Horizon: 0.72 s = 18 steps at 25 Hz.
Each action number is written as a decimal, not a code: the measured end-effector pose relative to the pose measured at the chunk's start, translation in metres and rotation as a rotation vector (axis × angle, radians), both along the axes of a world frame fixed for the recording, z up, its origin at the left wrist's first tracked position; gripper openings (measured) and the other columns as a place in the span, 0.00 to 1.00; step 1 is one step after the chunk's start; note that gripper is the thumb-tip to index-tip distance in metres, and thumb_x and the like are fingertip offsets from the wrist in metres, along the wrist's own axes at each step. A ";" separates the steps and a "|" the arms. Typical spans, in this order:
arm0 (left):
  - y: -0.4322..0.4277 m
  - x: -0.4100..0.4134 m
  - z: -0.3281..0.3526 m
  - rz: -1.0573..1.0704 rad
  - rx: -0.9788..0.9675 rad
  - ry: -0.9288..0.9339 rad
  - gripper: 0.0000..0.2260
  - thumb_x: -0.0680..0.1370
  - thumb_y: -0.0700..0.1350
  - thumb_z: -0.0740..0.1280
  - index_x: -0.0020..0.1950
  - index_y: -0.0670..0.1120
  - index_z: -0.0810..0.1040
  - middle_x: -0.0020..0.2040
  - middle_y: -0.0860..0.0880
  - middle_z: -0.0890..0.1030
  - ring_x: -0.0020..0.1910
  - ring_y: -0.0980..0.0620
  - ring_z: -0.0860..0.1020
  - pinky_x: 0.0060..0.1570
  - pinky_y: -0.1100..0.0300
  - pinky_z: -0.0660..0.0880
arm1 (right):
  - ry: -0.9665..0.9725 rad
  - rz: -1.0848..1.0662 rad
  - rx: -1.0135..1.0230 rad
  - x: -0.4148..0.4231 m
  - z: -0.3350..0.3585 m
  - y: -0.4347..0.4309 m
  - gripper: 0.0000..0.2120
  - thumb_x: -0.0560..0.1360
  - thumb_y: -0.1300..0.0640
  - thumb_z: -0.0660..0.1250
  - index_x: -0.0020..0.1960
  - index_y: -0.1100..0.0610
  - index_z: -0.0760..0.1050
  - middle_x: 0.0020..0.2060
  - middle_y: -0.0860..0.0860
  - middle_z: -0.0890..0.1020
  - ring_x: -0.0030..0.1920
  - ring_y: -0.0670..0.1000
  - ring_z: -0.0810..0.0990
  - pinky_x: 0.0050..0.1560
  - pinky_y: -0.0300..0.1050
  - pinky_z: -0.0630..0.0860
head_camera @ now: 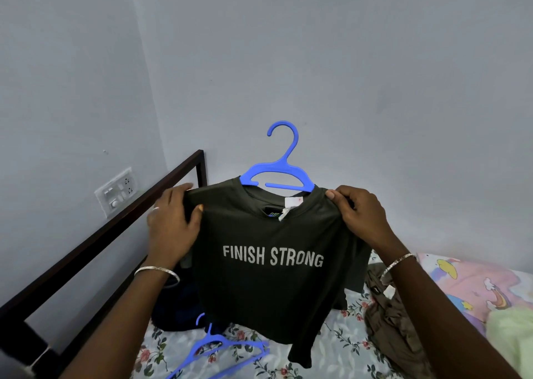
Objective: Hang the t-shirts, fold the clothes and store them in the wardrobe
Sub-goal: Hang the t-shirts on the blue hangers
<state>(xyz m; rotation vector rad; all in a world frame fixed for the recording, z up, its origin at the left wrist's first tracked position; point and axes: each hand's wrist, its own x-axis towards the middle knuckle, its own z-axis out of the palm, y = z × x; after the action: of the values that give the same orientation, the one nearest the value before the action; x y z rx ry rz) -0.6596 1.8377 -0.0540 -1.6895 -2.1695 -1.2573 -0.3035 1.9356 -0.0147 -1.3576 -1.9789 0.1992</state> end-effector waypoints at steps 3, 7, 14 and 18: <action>-0.023 -0.026 0.004 -0.179 -0.029 -0.371 0.13 0.78 0.45 0.70 0.62 0.52 0.77 0.58 0.50 0.80 0.56 0.48 0.79 0.57 0.48 0.78 | 0.022 0.042 -0.013 0.006 0.007 -0.002 0.20 0.81 0.41 0.61 0.38 0.54 0.75 0.30 0.49 0.78 0.36 0.49 0.77 0.37 0.46 0.69; -0.066 -0.028 0.009 -0.099 0.077 -0.388 0.08 0.81 0.43 0.65 0.55 0.54 0.81 0.51 0.51 0.84 0.53 0.50 0.82 0.54 0.54 0.78 | 0.036 0.136 -0.025 0.010 0.012 -0.005 0.21 0.81 0.40 0.61 0.38 0.54 0.75 0.29 0.50 0.76 0.35 0.50 0.76 0.36 0.46 0.69; -0.172 0.044 0.031 0.358 0.300 0.011 0.06 0.81 0.42 0.65 0.53 0.45 0.81 0.47 0.47 0.82 0.43 0.49 0.79 0.42 0.57 0.73 | 0.059 0.350 -0.039 0.015 0.022 -0.031 0.20 0.80 0.41 0.62 0.37 0.53 0.75 0.28 0.49 0.76 0.34 0.50 0.76 0.36 0.46 0.68; -0.226 0.103 0.032 0.390 0.286 0.105 0.06 0.81 0.45 0.64 0.51 0.47 0.81 0.46 0.50 0.81 0.43 0.51 0.79 0.45 0.52 0.76 | 0.058 0.495 -0.059 0.015 0.027 -0.063 0.18 0.80 0.41 0.62 0.37 0.50 0.76 0.29 0.48 0.77 0.35 0.49 0.77 0.36 0.46 0.68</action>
<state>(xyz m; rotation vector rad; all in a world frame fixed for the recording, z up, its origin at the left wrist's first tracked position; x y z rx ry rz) -0.5568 1.6120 -0.0217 -1.1305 -2.0113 -1.2597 -0.2881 1.8726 0.0119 -0.8618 -2.2423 0.5225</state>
